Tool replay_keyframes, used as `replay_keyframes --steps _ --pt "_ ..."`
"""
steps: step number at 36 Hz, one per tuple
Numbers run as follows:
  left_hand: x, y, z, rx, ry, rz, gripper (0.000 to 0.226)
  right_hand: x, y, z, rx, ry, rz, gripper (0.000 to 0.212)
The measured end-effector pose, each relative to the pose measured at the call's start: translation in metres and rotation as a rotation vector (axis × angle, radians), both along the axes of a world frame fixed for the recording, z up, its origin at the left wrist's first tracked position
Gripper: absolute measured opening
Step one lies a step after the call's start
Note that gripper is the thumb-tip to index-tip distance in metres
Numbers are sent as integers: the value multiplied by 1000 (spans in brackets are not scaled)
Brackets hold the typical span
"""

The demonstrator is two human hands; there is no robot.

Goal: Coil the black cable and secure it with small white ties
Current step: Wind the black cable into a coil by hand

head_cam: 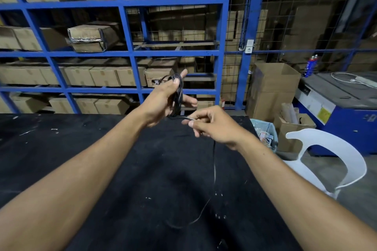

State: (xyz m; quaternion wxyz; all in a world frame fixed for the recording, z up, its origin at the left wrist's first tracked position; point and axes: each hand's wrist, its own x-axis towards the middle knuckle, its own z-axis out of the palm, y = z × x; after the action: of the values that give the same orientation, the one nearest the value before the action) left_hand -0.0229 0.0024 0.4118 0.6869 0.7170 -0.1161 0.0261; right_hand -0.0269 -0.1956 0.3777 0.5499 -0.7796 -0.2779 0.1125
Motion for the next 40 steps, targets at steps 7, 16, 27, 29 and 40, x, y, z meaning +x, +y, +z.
replay_keyframes --steps 7,16,27,29,40 --pt "-8 11 -13 205 243 -159 44 20 -10 39 -129 -307 -50 10" --pt "-24 20 -17 -25 531 -579 52 36 -29 59 130 -142 145 17" --pt "-30 17 -3 -425 532 -884 57 47 -22 5 521 187 -10 16" --pt "-28 15 -1 -464 504 -874 58 45 -18 -11 482 241 -77 22" --pt "-11 10 0 -432 222 -437 57 -11 15 -65 194 240 -8 29"
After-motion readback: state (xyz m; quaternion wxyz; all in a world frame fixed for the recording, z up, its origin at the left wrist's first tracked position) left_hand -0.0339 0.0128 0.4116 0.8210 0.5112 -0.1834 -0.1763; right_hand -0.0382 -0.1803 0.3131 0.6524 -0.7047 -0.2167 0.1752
